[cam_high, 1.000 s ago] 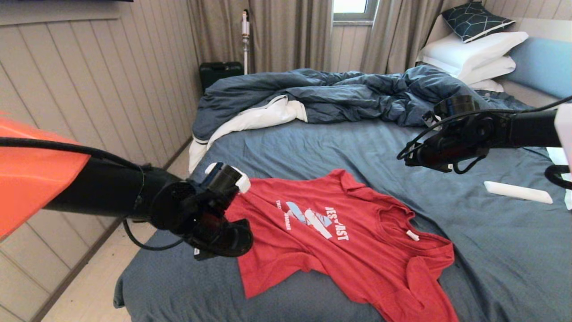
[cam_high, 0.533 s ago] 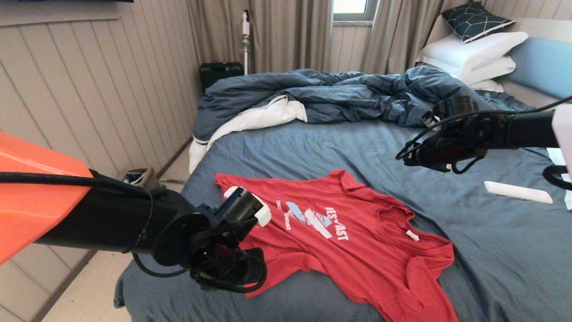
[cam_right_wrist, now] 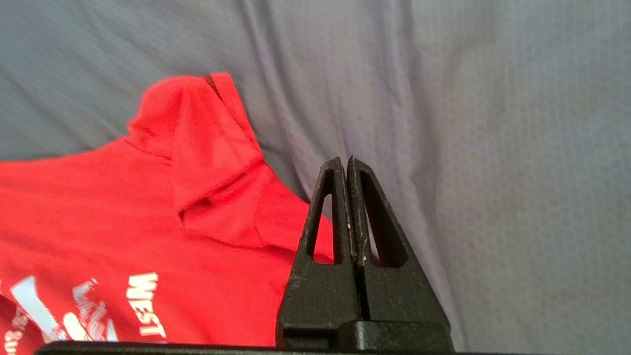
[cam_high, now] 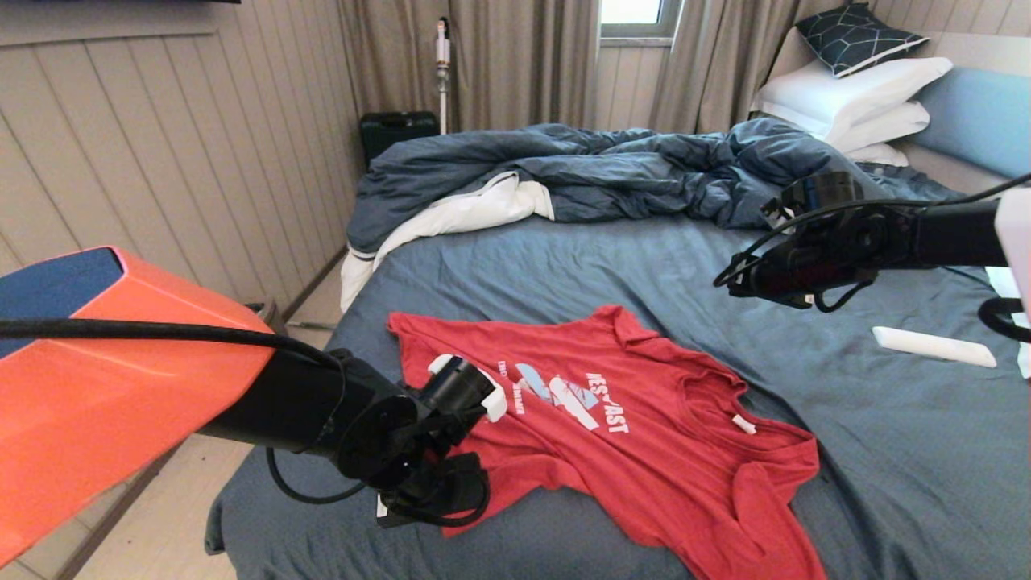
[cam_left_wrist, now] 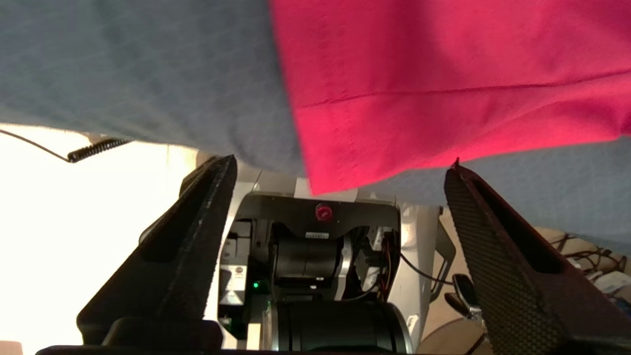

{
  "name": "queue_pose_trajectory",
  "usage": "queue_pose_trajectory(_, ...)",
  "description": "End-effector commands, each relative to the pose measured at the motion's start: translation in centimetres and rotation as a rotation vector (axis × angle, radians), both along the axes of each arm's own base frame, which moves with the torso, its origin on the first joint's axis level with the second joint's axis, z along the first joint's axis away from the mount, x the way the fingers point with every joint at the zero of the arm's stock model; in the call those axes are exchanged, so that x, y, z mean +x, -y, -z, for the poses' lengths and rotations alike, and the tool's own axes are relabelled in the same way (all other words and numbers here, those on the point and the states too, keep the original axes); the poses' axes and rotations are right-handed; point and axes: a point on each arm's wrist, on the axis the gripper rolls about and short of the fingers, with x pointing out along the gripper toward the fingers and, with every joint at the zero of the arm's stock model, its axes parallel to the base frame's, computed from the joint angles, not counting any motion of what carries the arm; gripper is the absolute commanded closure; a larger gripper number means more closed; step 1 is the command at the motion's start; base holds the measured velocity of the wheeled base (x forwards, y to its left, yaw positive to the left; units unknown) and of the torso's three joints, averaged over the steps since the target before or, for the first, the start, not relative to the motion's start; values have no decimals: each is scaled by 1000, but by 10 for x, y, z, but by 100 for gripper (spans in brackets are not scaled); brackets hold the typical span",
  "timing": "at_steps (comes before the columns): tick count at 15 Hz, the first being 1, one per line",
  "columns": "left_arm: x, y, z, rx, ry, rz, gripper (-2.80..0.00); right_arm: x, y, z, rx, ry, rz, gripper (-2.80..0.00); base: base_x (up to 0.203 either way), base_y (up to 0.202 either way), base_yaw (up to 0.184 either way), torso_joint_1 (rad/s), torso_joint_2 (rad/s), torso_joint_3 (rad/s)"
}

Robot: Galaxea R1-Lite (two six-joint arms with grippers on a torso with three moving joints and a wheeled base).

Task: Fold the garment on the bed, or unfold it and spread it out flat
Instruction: Unford the red T-shirt

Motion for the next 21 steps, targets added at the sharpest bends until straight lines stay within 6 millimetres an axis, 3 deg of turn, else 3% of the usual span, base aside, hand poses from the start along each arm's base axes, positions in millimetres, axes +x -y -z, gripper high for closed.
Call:
queue_pose_trajectory(1, 6, 3, 9, 16, -10, -10, -280, 0, 0, 2, 2, -4, 2, 0, 0, 0, 0, 0, 0, 0)
queue_pose_trajectory(8, 30, 8, 21, 18, -3, -32, -280, 1, 0, 3, 3, -5, 1, 0, 0, 0, 0, 0, 0, 0)
queue_pose_trajectory(9, 34, 7, 23, 18, -4, -40, 0, 1, 1, 2, 2, -3, 2, 0, 0, 0, 0, 0, 0, 0)
queue_pose_trajectory(16, 40, 5, 30, 31, -16, -46, 0, 3, 1, 2, 0, -1, 2, 0, 0, 0, 0, 0, 0, 0)
queue_pose_trajectory(21, 13, -17, 16, 77, -67, -30, 0, 3, 0, 3, 0, -4, 1, 0, 0, 0, 0, 0, 0, 0)
